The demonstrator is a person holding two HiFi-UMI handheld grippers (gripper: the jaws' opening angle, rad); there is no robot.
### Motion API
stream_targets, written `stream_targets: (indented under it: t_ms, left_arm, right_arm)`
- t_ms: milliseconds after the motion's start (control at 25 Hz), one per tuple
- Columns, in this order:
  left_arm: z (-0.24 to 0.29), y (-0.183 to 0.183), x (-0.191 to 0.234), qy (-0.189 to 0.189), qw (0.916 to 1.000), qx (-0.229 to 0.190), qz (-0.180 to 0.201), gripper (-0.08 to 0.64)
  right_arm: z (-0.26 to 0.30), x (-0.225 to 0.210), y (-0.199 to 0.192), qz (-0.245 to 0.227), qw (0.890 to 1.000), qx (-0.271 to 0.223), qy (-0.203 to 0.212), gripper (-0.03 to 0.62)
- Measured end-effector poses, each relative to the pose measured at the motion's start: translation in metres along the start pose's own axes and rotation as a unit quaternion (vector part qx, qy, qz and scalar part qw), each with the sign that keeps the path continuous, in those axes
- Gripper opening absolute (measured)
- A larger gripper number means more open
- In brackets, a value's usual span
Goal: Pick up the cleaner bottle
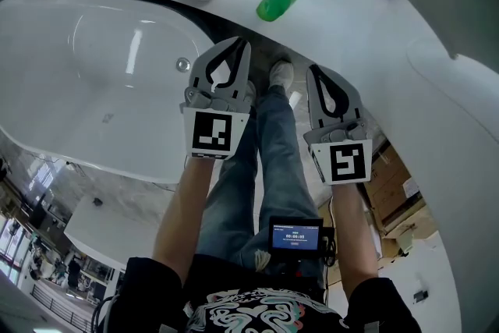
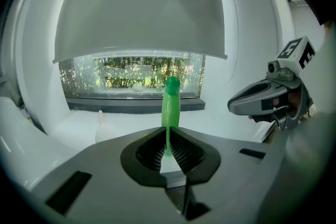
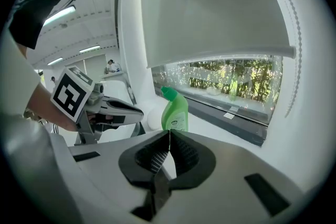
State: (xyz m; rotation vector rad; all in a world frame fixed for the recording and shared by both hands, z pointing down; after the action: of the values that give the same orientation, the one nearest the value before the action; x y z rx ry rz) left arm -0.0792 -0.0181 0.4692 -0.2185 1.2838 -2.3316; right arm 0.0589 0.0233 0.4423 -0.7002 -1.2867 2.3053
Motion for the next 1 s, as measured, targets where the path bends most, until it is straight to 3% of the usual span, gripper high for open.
stream_targets:
  t_ms: [360,720,1000]
  left_arm:
    - [0.012,0.000,-0.005,-0.006,0.9999,0.005,-0.007,0.031]
    - [0.022,0.000,-0.016,-0.018,0.9998,0.009,-0.008,0.031]
    - [0.033,0.002,-0.017,-0.012,0.9998,0.008,-0.013,0.032]
  right_arm:
    - [0.017,-0.001,0.004,-0.027,0.999,0.000,0.021,0.026]
    - [0.025,-0.025,0.010,-0.033,0.999,-0.008,-0.004,0.026]
    - [0.036,-0.024,0.018,-0.031,0.999,-0.022,0.002,0.026]
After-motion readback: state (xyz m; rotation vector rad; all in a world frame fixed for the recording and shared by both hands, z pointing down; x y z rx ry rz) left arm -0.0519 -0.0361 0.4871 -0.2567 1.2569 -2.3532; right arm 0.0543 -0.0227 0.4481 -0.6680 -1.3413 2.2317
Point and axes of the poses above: the fingertips, and each gripper's own axes: z forward along the fingers, x to its left, y out of its top, the point moved 4 cm from there along -z, backward along the fingers, and after that the axes turned 11 degrees about y, right-handed, at the moved point
